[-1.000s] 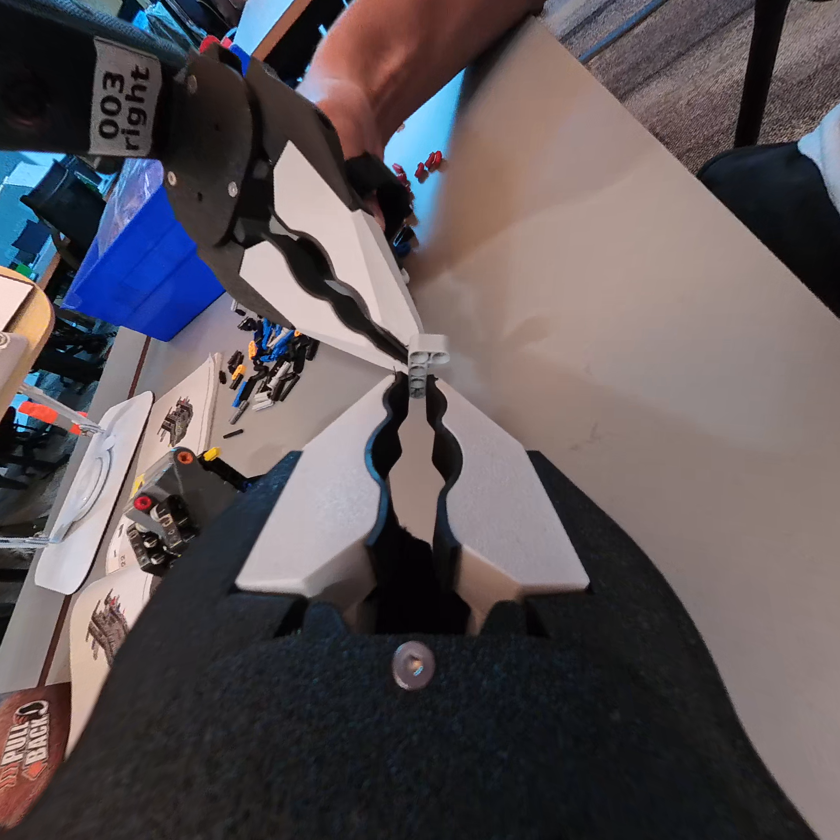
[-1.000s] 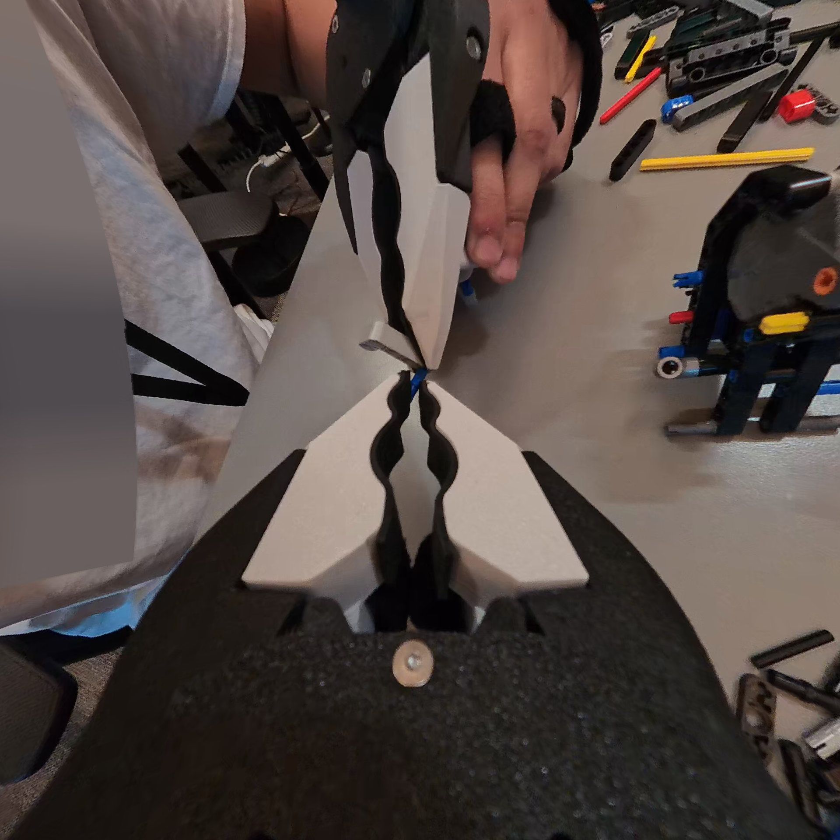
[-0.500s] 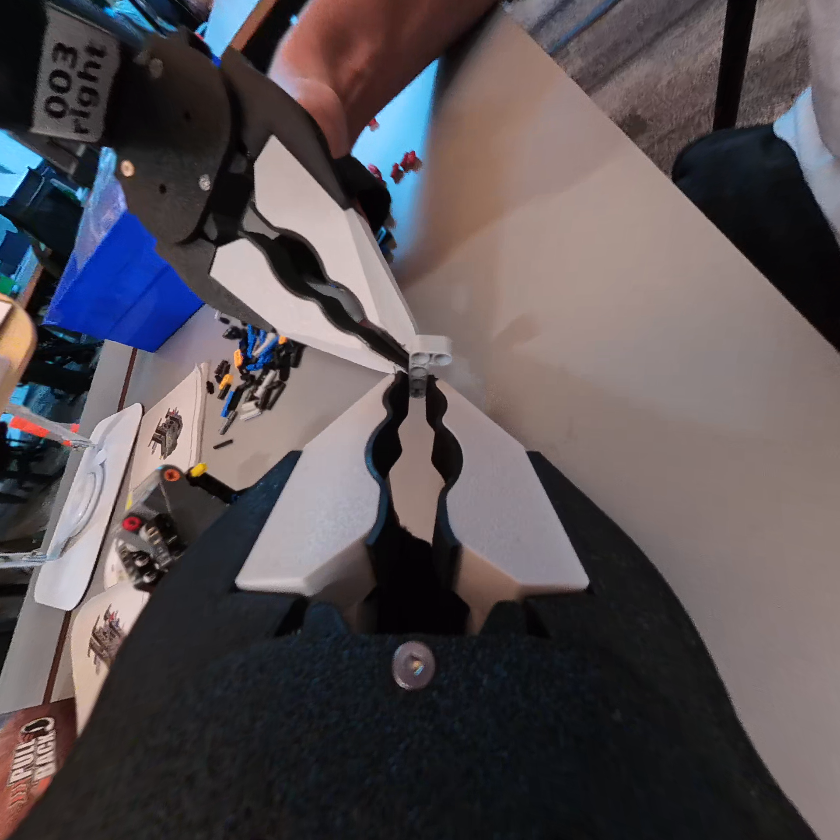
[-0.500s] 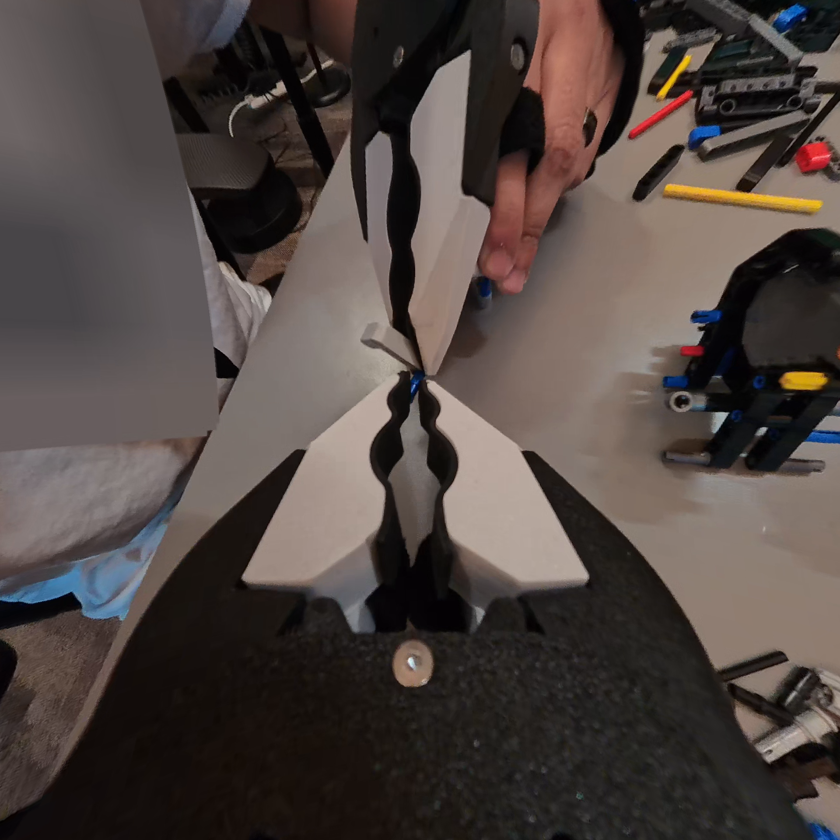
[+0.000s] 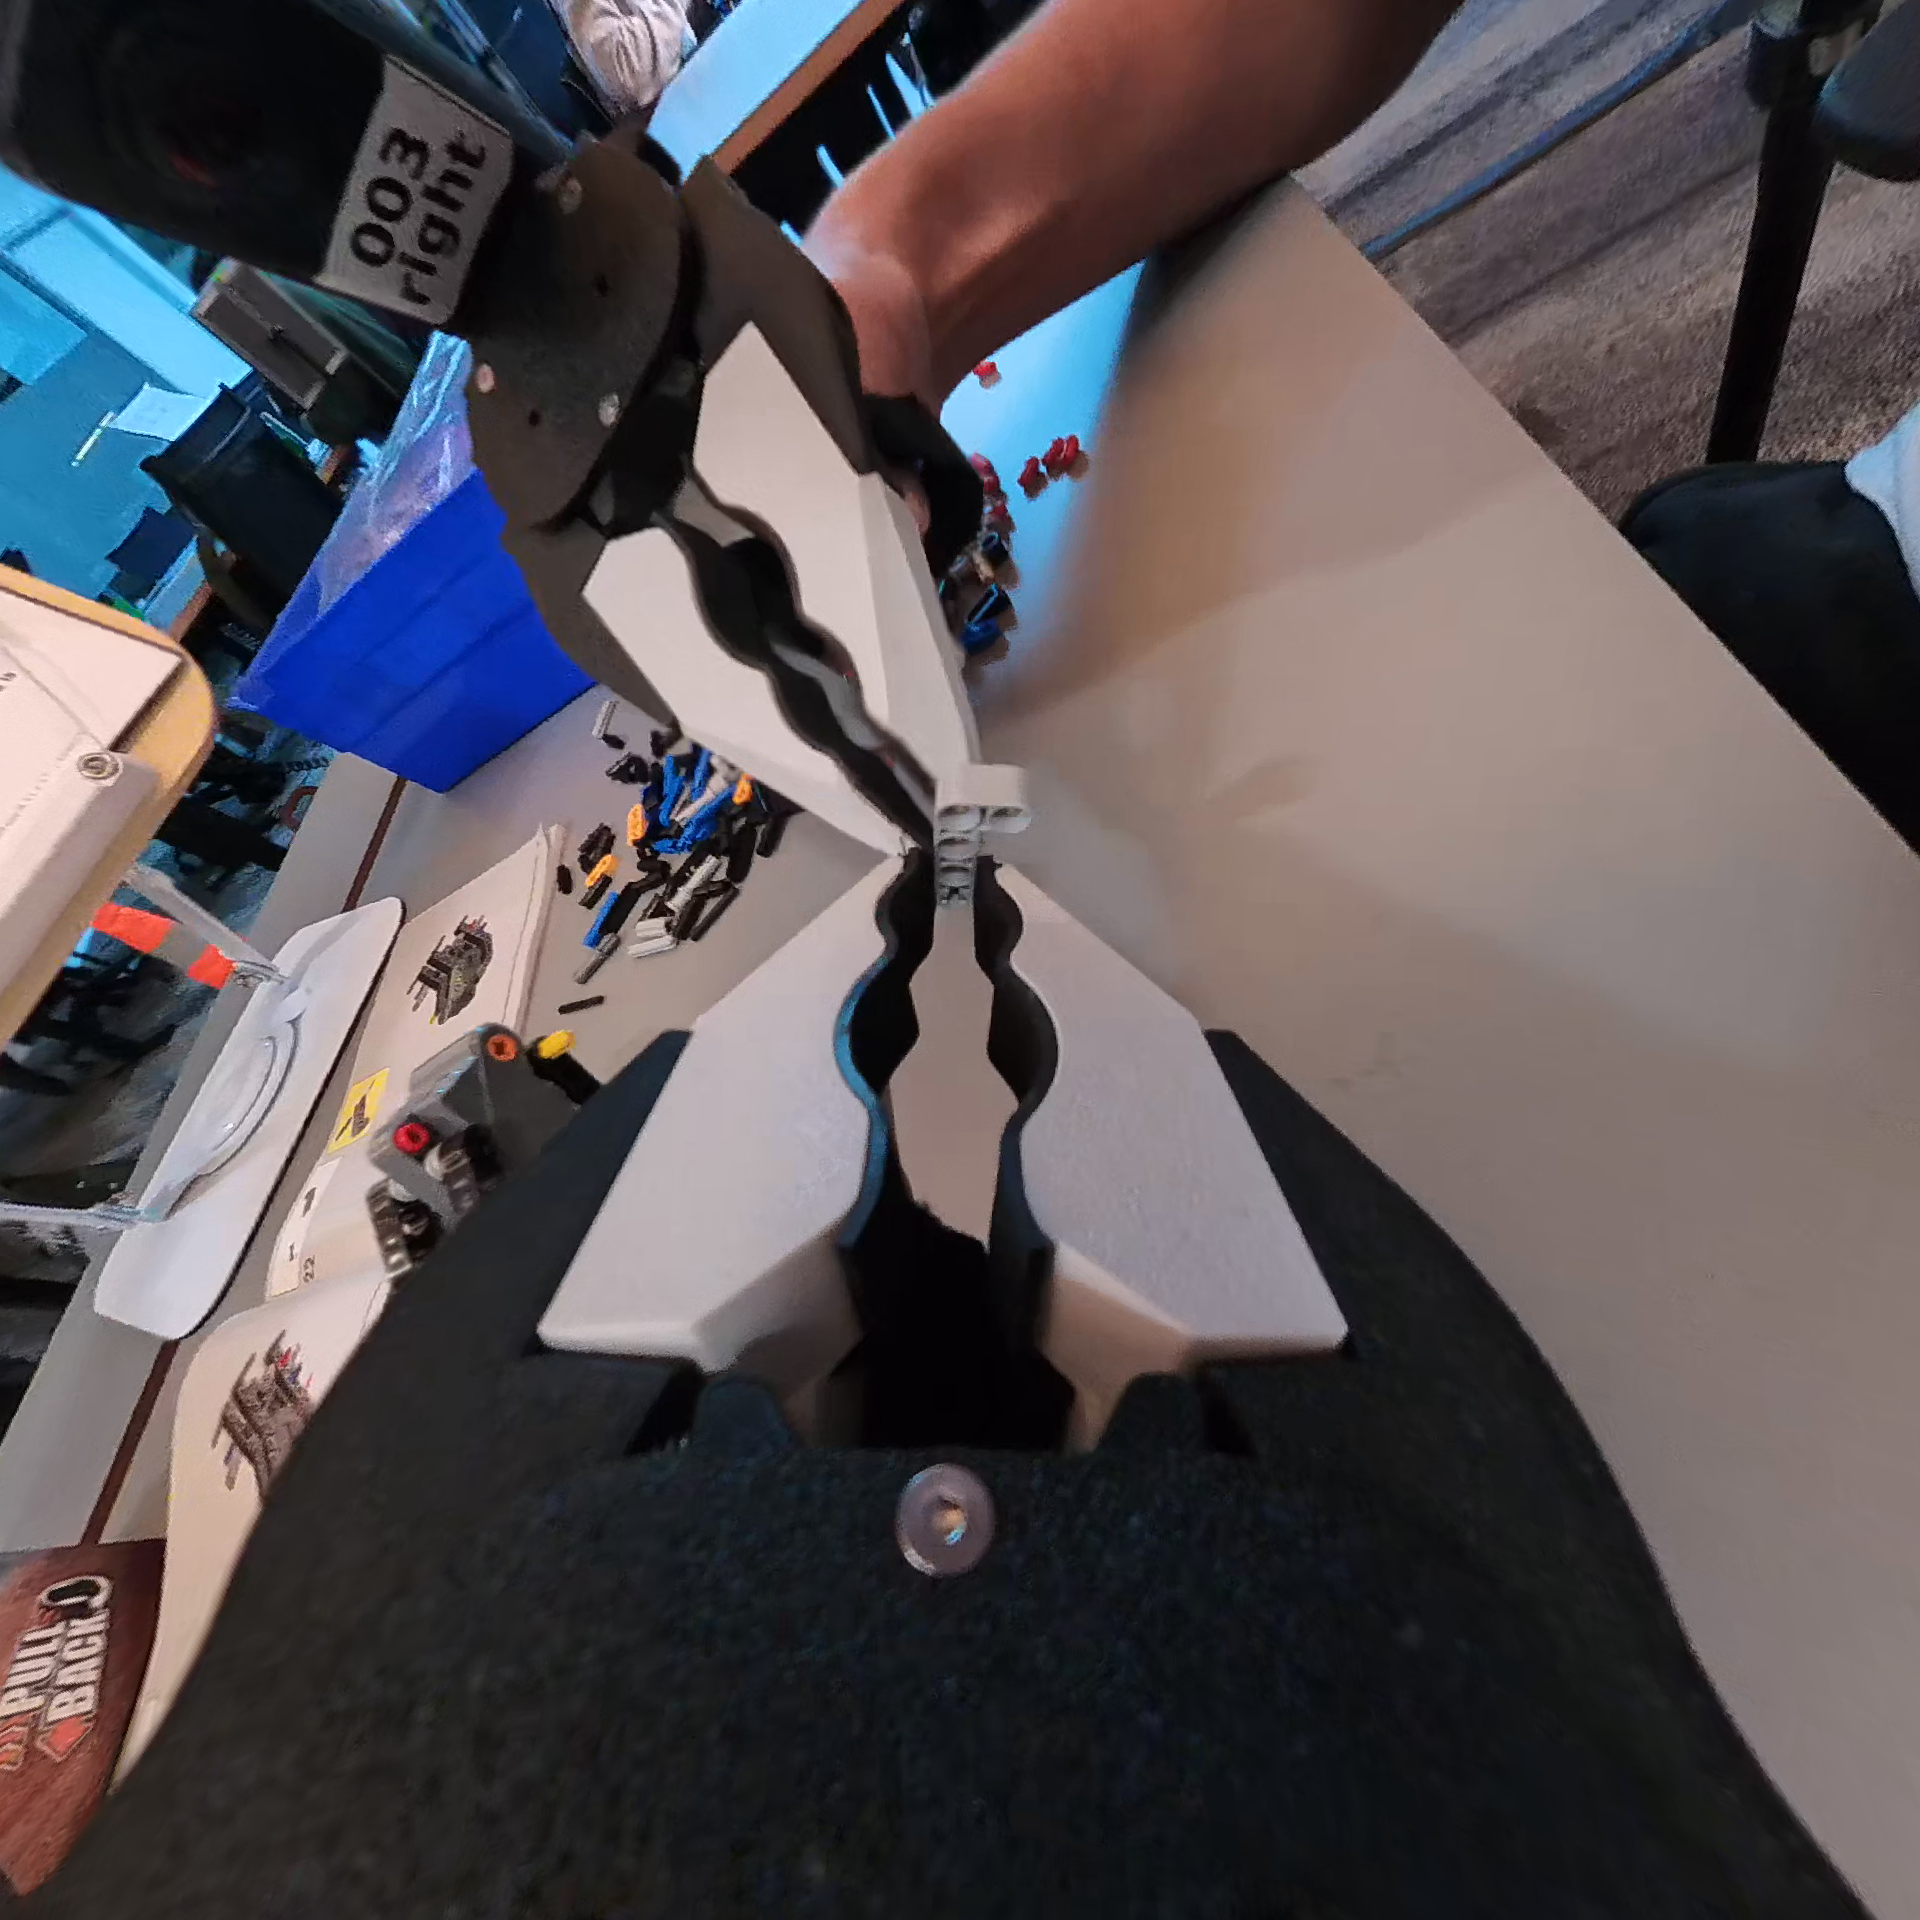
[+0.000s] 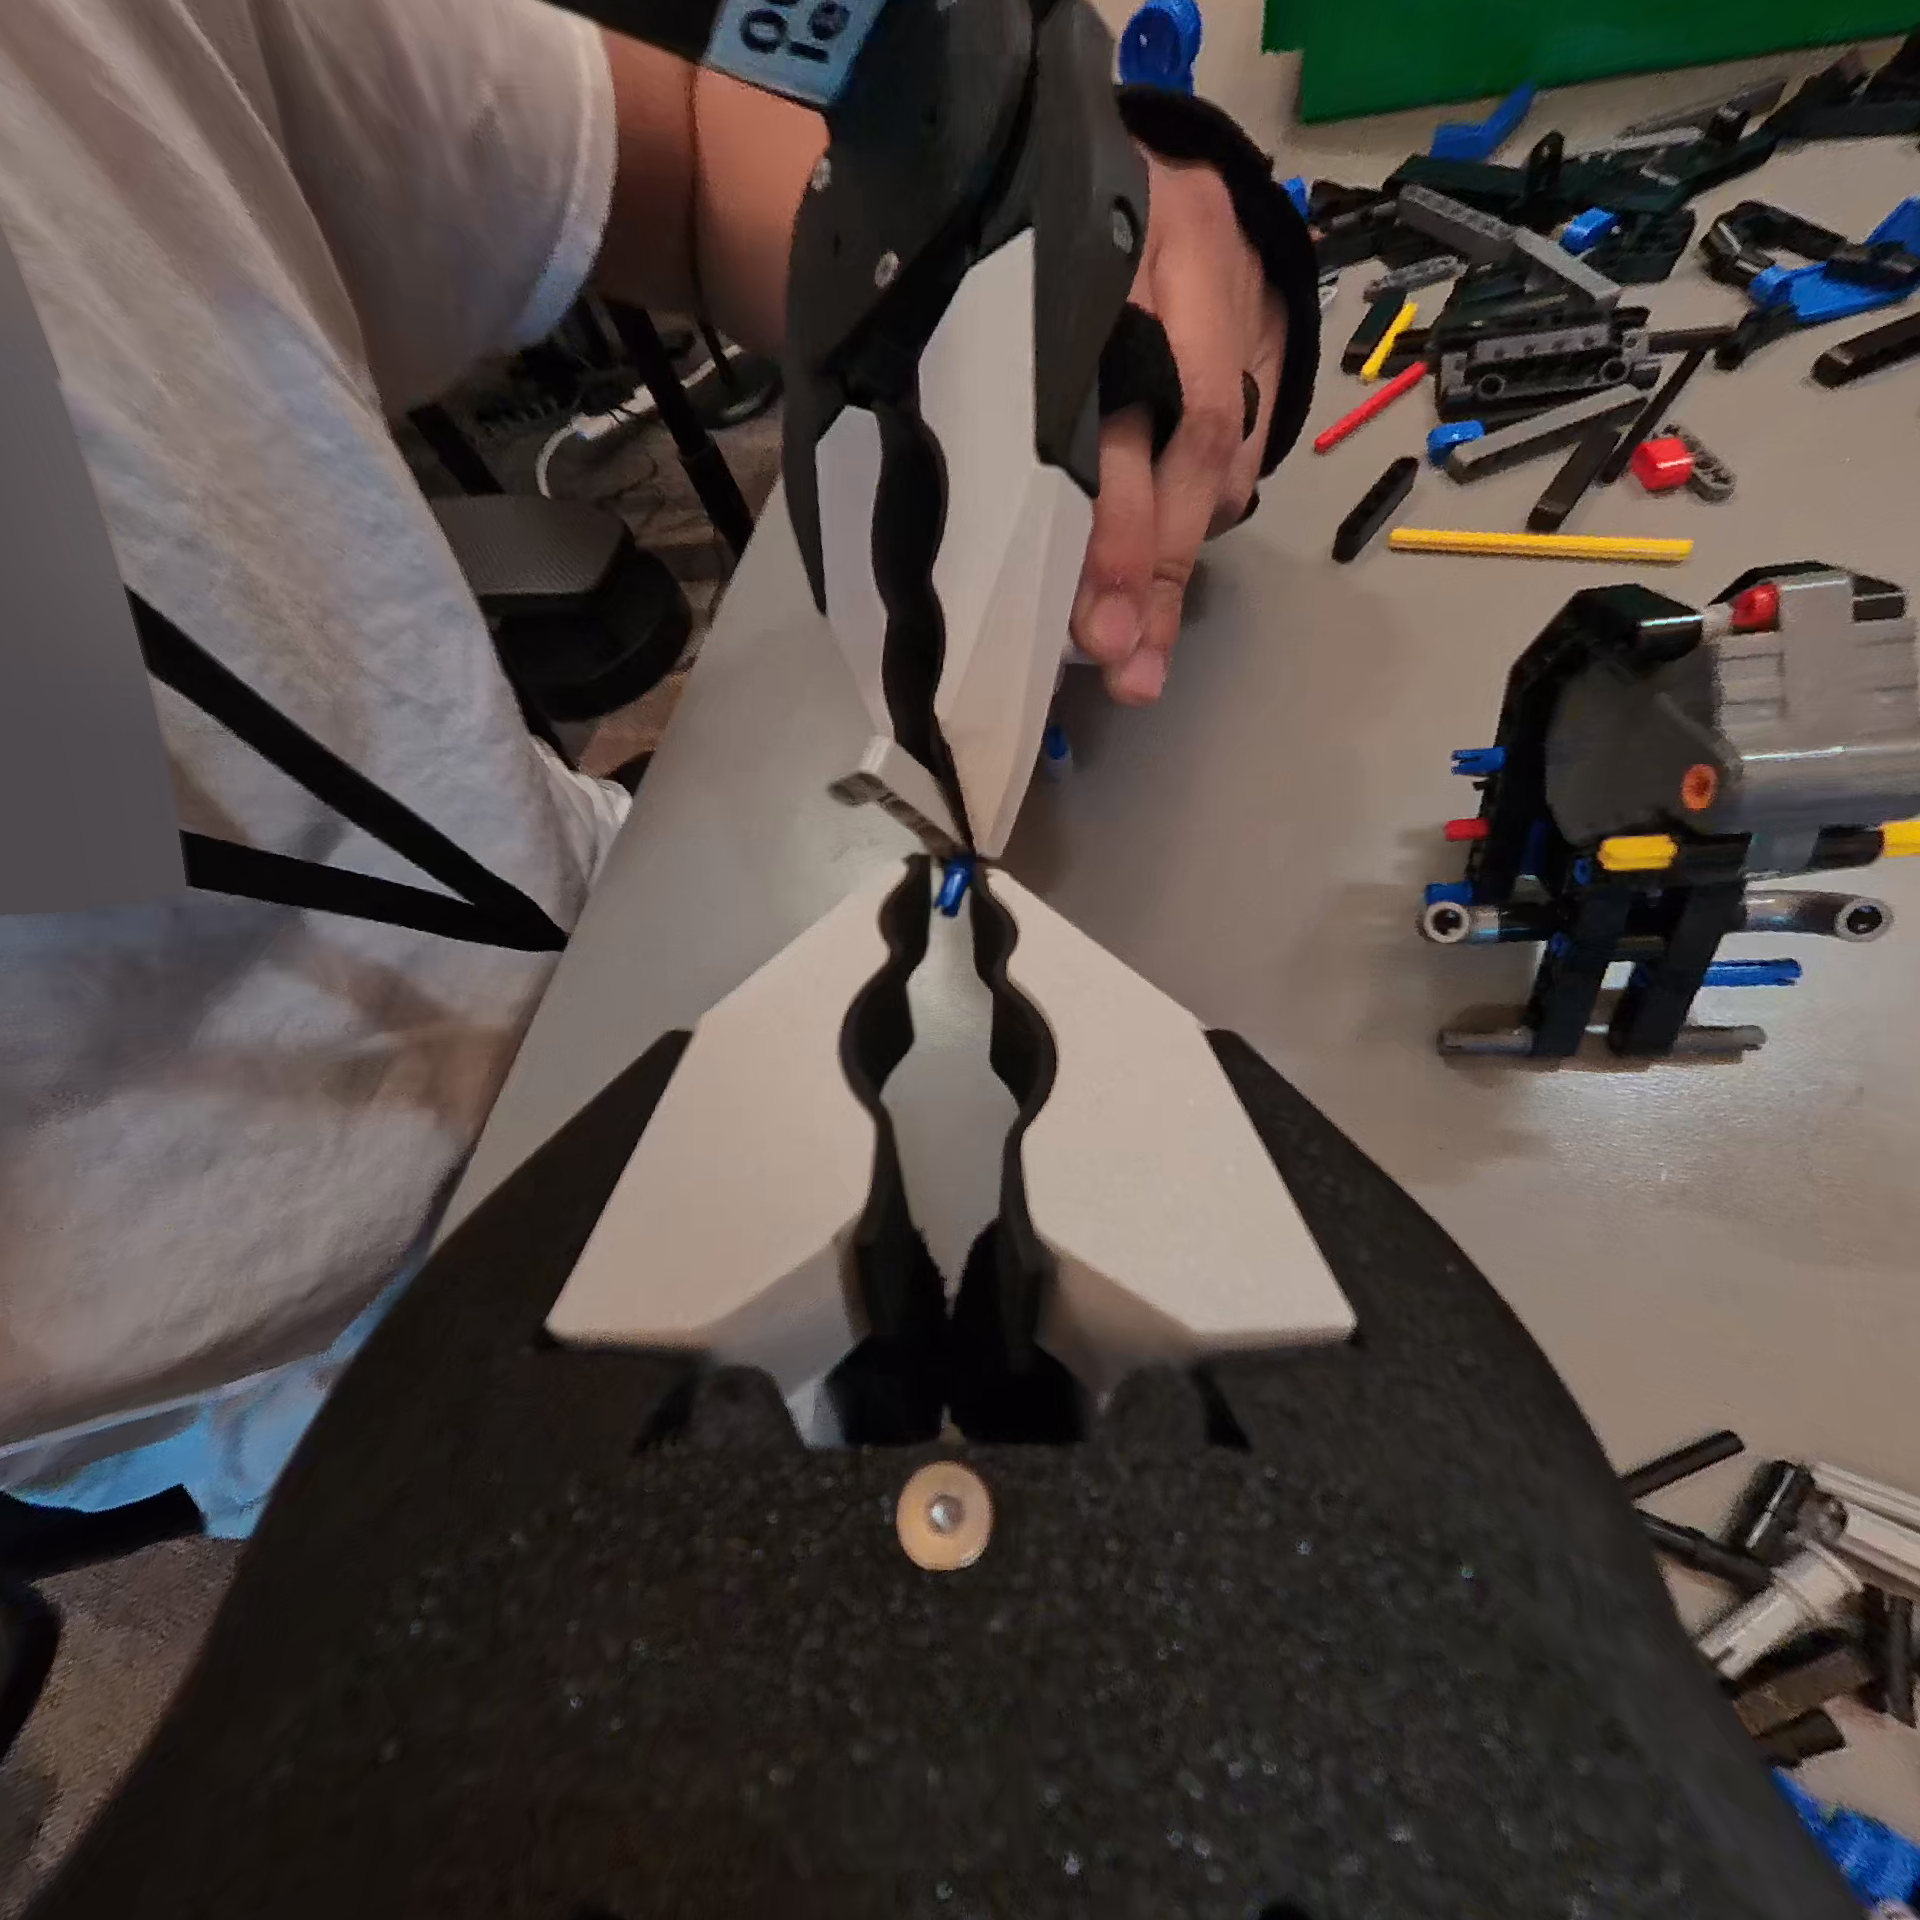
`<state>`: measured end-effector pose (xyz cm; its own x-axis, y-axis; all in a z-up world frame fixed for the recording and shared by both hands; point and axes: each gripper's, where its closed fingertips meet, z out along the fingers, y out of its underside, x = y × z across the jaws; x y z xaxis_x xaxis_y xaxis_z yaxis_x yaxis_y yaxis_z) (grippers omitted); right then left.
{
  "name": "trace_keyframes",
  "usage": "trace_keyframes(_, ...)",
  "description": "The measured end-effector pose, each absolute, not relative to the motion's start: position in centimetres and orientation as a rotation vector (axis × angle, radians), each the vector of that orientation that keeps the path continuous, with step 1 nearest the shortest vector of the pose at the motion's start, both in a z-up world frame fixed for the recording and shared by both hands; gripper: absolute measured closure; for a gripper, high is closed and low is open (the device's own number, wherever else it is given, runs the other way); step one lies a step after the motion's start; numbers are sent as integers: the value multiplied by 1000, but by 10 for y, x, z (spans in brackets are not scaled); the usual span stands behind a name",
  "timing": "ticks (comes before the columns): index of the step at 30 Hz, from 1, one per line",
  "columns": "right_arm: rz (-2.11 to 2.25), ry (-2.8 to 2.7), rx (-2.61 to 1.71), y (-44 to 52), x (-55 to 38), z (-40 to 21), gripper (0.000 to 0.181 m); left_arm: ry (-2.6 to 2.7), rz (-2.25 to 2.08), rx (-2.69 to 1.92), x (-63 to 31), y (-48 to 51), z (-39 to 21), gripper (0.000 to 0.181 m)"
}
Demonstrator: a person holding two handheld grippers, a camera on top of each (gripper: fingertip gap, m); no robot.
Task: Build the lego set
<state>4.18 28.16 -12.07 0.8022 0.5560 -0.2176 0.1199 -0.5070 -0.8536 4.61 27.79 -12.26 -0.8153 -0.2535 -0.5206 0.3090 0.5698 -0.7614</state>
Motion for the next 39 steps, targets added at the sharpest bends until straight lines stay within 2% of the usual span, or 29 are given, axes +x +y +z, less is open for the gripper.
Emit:
trace_keyframes(4, 723, -400, -1966, 277, 49, -104, 163, 2160, -1282, 6, 50, 282, -113, 175)
trace_keyframes(9, 595, -357, -1930, 285, 59, -98, 177, 2117, -1322, -70, 57, 285, -105, 175)
trace_keyframes(16, 497, -370, -1954, 288, 62, -101, 169, 2111, -1325, -105, 60, 288, -104, 175)
trace_keyframes(23, 457, -413, -1977, 288, 59, -107, 169, 2106, -1329, -122, 63, 291, -102, 175)
trace_keyframes(28, 453, -403, -1968, 289, 59, -106, 170, 2112, -1315, -112, 62, 290, -104, 175)
trace_keyframes(30, 431, -407, -1978, 290, 60, -109, 178, 2121, -1309, -104, 61, 289, -107, 175)
trace_keyframes(39, 422, -414, -1990, 289, 59, -107, 179, 2127, -1322, -121, 61, 288, -106, 175)
